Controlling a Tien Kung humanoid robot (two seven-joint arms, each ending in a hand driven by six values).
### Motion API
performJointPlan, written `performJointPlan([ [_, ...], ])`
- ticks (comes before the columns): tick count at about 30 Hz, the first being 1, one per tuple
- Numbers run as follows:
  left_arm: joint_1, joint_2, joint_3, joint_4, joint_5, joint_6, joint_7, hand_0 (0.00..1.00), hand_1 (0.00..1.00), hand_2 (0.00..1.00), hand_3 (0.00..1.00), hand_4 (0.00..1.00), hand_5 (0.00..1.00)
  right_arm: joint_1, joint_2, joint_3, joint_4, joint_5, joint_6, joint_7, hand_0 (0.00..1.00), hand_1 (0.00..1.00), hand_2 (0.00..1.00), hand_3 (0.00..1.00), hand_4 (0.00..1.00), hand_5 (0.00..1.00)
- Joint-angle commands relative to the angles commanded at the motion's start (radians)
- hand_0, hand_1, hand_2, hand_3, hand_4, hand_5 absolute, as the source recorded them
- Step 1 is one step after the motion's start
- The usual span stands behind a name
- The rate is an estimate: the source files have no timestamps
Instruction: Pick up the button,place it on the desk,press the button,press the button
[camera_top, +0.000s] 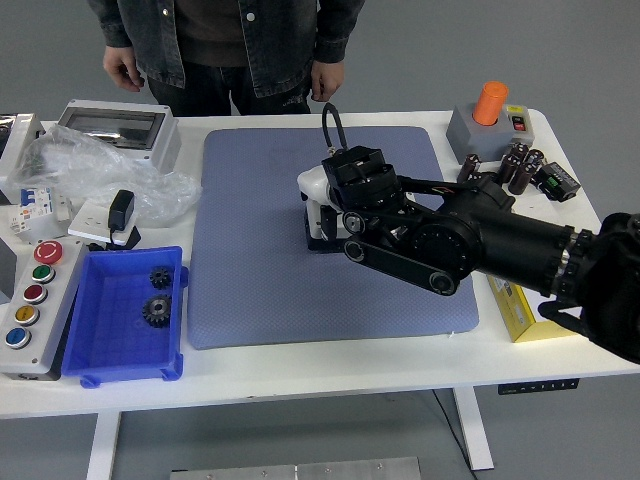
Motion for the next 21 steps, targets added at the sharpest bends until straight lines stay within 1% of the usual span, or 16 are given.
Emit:
performJointPlan([
  [4,0.001,0.000,0.004,0.000,-0.001,0.000,-0.001,0.587,0.621,0.605,0.610,0.573,0.447,0.007,0.000,-0.020,-0.052,0.055,-0.084,0.000,0.998,0.613,0.694,0.642,0.635,0.002],
  [7,0.001,-0.001,0.005,0.000,0.000,-0.001,-0.002,0.587,0.621,0.605,0.610,0.573,0.447,0.010,0.000,-0.028,-0.065,0.081,-0.125,0.000,0.998,0.613,0.694,0.642,0.635,0.002],
  [8,0.001,-0.001,0.006,0.000,0.000,-0.002,-0.002,0.586,0.621,0.605,0.610,0.574,0.449,0.010,0.000,-0.029,-0.065,0.090,-0.135,0.000,0.998,0.613,0.697,0.642,0.621,0.002],
  [16,-0.002,0.001,0.011,-0.001,0.000,-0.004,-0.005,0.587,0.621,0.605,0.611,0.575,0.450,0.004,0.000,-0.025,-0.061,0.121,-0.169,0.000,0.998,0.612,0.705,0.638,0.610,0.002],
  [19,-0.003,0.001,0.014,-0.001,-0.003,-0.004,-0.005,0.587,0.621,0.605,0.611,0.575,0.450,0.004,0.000,-0.027,-0.047,0.129,-0.180,0.000,0.998,0.612,0.705,0.638,0.610,0.002],
  [21,-0.003,0.001,0.015,-0.001,-0.005,-0.004,-0.004,0.588,0.621,0.605,0.611,0.577,0.452,0.003,0.000,-0.024,-0.031,0.127,-0.178,0.000,0.998,0.613,0.706,0.638,0.608,0.002],
])
